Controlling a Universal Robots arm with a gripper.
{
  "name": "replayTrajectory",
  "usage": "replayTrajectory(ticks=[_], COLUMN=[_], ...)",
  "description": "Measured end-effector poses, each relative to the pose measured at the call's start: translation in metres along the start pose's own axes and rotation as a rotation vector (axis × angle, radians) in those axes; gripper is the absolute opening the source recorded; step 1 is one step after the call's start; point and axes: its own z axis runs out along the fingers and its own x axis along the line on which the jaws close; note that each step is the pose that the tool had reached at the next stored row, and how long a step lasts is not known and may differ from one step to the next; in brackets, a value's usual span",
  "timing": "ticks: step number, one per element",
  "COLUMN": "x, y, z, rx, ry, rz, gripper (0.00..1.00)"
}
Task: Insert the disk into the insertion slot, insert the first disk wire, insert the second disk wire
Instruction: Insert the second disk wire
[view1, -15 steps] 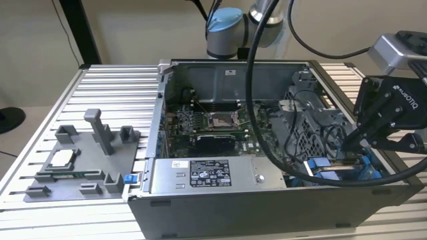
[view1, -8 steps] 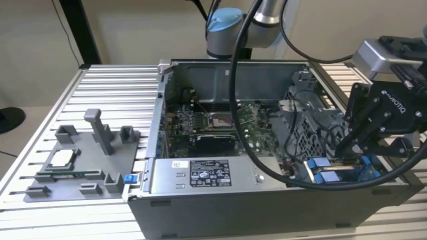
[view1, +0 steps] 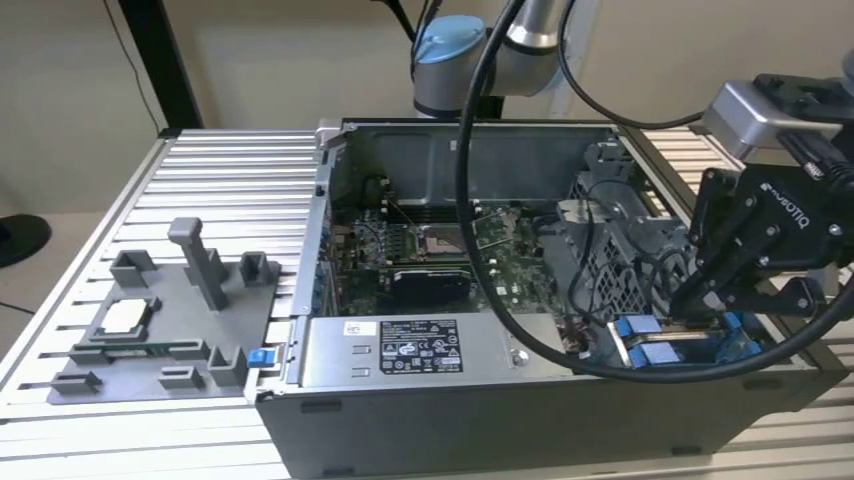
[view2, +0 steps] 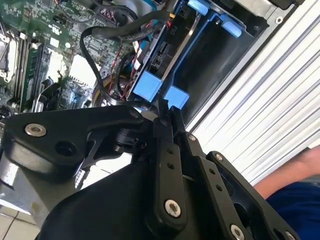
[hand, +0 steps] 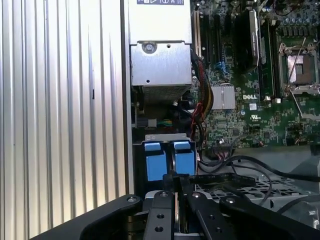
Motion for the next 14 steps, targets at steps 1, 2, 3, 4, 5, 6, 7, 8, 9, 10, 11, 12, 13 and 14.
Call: replayTrajectory(ticks=[1, 2, 3, 4, 5, 6, 7, 8, 9, 10, 11, 12, 13, 14], x=[0.0, -0.0001, -0.0001, -0.0002, -0.0003, -0.0007, -0.0013, -0.0022, -0.0031, -0.0043, -0.0057, -0.0069, -0.008, -0.0089], y=[0.0005, 0.001, 0.0018, 0.0029, 0.0041, 0.0052, 0.0061, 0.0069, 0.0074, 0.0079, 0.0082, 0.0085, 0.0086, 0.0086], z=[0.0003, 0.0009, 0.0019, 0.0029, 0.0037, 0.0047, 0.0055, 0.0062, 0.0069, 0.0074, 0.0078, 0.0081, 0.0085, 0.0088], rx=[0.0022, 0.0054, 0.009, 0.0145, 0.0216, 0.0304, 0.0402, 0.0497, 0.0593, 0.0703, 0.0811, 0.0912, 0.1013, 0.1096], ry=[0.0012, 0.0028, 0.0043, 0.0056, 0.0063, 0.0064, 0.0064, 0.0058, 0.0054, 0.0048, 0.0041, 0.0035, 0.0028, 0.0022], rz=[0.0, 0.0, 0.0, 0.0, -0.001, -0.001, -0.002, -0.003, -0.004, -0.004, -0.005, -0.006, -0.007, -0.007], gripper=[0.0, 0.0, 0.0, 0.0, 0.0, 0.0, 0.0, 0.0, 0.0, 0.0, 0.0, 0.0, 0.0, 0.0])
